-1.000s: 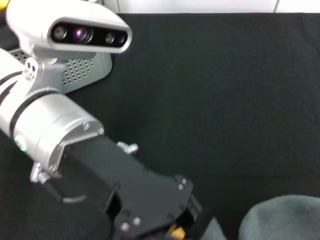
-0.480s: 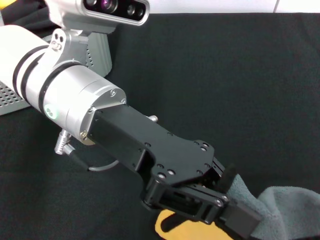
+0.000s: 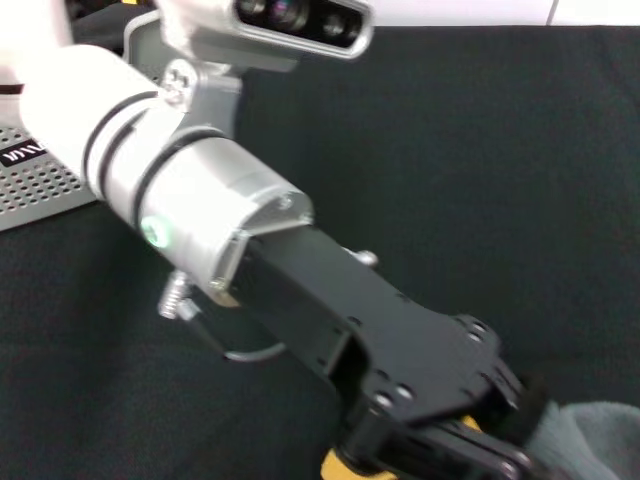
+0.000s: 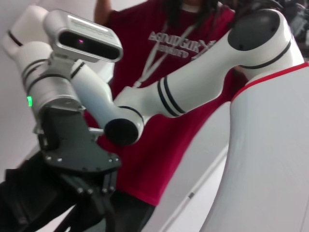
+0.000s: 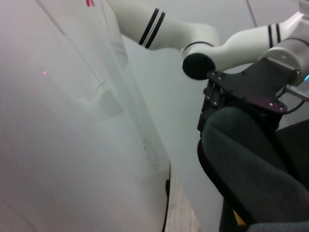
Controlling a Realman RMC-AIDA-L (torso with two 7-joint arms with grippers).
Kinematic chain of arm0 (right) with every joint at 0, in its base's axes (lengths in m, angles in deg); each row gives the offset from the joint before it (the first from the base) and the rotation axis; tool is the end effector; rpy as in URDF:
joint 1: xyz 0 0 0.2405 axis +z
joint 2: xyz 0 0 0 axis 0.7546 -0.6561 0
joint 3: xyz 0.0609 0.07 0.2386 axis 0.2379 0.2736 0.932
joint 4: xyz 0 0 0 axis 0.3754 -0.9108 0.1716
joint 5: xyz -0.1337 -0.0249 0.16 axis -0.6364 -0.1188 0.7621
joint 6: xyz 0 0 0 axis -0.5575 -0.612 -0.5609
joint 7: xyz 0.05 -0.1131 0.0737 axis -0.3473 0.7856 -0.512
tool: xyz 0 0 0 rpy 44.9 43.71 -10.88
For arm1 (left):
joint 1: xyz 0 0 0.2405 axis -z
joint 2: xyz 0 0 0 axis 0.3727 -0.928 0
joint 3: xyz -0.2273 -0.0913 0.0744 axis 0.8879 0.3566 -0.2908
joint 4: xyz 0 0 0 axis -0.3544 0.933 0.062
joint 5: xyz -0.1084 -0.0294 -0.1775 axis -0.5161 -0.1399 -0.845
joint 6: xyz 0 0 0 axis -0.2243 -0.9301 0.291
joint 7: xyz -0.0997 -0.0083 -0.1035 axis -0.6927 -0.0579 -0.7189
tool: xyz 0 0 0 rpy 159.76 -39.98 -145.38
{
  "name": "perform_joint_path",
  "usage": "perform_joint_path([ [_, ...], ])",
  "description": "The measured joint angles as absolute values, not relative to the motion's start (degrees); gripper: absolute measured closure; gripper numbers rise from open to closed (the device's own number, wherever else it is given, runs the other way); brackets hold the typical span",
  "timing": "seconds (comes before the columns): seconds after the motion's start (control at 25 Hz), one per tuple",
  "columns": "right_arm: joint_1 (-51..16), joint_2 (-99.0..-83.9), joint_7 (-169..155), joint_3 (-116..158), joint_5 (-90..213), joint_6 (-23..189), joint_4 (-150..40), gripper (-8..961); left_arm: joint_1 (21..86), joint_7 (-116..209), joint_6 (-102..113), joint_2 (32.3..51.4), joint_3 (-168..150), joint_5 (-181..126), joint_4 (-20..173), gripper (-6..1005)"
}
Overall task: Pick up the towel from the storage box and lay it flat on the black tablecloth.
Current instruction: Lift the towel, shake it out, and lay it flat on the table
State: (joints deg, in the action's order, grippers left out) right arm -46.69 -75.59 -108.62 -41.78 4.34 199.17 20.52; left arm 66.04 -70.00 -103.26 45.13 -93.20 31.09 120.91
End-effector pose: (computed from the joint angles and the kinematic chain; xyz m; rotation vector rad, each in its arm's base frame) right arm 0.2276 0.1734 0.1520 2.7615 -0.3039 -0.6622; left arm -0.0710 0.2579 -0.0199 2.1144 0.3782 0.5919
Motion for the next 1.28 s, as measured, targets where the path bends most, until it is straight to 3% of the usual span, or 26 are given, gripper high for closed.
perform_joint_path([
  [0.16, -46.5, -74.64, -107.9, -43.1, 4.4, 199.2, 20.5, 947, 67.5, -70.2, -103.3, 46.7, -94.1, 30.7, 120.6, 958],
  [0.32, -46.5, -73.63, -107.7, -46.2, 5.7, 199.3, 22.0, 948, 67.8, -70.2, -103.3, 46.78, -96.7, 27.1, 120.9, 958],
  [0.56, -46.9, -73.69, -109.3, -47.3, 6.6, 199.1, 22.6, 948, 66.7, -70.2, -103.4, 45.94, -98.4, 26.0, 121.2, 958],
  [0.8, -45.6, -74.56, -109.8, -46.4, 5.5, 198.7, 17.6, 948, 65.0, -69.0, -103.3, 43.58, -96.4, 31.3, 119.9, 958],
  [0.96, -43.5, -76.05, -109.6, -41.3, 0.2, 198.4, 12.1, 948, 64.7, -67.3, -103.2, 42.08, -91.2, 37.7, 117.2, 958],
  [1.28, -35.4, -81.77, -107.4, -23.8, -19.3, 198.0, 2.8, 948, 64.9, -65.6, -100.8, 40.96, -68.5, 58.0, 114.3, 958],
])
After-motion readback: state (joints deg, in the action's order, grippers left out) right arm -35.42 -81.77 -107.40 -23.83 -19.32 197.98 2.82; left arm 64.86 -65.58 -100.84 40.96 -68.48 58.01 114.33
